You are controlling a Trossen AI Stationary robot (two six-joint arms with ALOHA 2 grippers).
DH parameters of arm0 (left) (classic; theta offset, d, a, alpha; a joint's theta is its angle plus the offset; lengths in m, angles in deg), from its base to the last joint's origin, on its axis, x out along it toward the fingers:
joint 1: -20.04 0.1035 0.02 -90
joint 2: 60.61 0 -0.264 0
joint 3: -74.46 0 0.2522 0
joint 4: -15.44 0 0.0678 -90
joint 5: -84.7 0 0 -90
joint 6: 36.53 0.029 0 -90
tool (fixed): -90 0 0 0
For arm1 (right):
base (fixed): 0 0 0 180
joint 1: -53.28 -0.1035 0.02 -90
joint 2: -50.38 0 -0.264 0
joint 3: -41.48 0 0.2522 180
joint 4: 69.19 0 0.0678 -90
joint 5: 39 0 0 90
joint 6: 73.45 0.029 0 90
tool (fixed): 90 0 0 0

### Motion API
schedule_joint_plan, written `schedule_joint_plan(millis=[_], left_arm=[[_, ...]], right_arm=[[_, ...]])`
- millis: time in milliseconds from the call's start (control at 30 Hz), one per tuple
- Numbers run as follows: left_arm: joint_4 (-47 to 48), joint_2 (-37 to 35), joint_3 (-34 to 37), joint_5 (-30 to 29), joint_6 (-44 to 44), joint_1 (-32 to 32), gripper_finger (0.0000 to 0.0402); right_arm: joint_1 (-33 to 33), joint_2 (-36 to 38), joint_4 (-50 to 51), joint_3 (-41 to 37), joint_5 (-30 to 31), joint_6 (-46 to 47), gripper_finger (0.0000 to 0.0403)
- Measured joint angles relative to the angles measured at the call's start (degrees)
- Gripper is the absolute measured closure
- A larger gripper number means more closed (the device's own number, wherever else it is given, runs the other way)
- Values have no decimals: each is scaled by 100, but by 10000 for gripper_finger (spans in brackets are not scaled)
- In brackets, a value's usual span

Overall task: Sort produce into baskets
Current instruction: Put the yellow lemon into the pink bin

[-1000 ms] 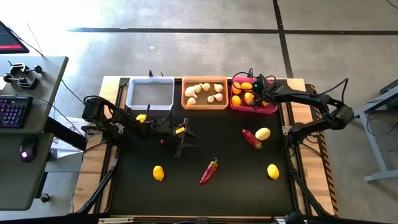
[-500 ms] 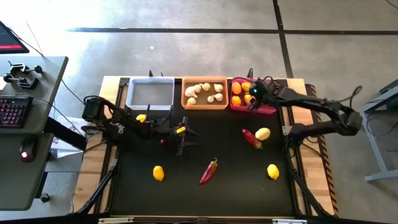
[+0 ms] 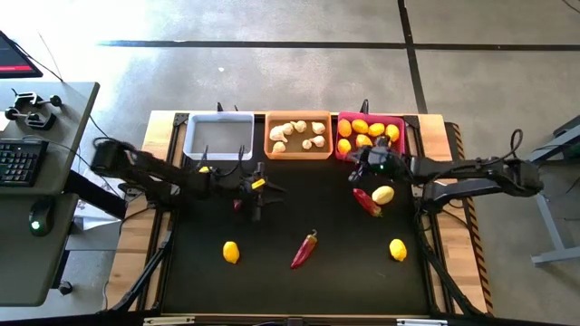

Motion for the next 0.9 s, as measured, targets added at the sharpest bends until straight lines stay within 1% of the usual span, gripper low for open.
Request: schedule_joint_plan(millis=[133, 233, 300, 367, 433, 500, 567, 667, 800, 900], left_arm=[[1047, -817, 0, -14, -46, -15, 326], [1882, -1491, -12, -113, -439, 48, 355], [2819, -1944, -171, -161, -855, 147, 372], [4126, -2326, -471, -165, -1164, 247, 386], [5483, -2553, -847, -164, -1405, 357, 397], [6712, -2639, -1250, -161, -1686, 494, 400], [7767, -2623, -1641, -163, -1935, 646, 398], [9006, -2465, -2029, -163, -2332, 892, 393], [9895, -2193, -2177, -161, -2780, 1202, 379], [10347, -1931, -2175, -161, -2851, 1372, 364]], right_arm=[[-592, 34, -32, -115, 121, 367, 384], [-1025, 36, -7, -115, 359, 588, 393], [-1273, 36, -37, -114, 515, 637, 399], [-1498, 36, -39, -115, 677, 641, 401], [-1654, 36, -29, -113, 882, 641, 401], [-1754, 36, -25, -113, 1077, 637, 401], [-1800, 36, -26, -115, 1130, 639, 401], [-1815, 36, -25, -115, 1143, 639, 401], [-1815, 36, -27, -113, 1143, 640, 401], [-1815, 35, -31, -115, 1141, 639, 401]])
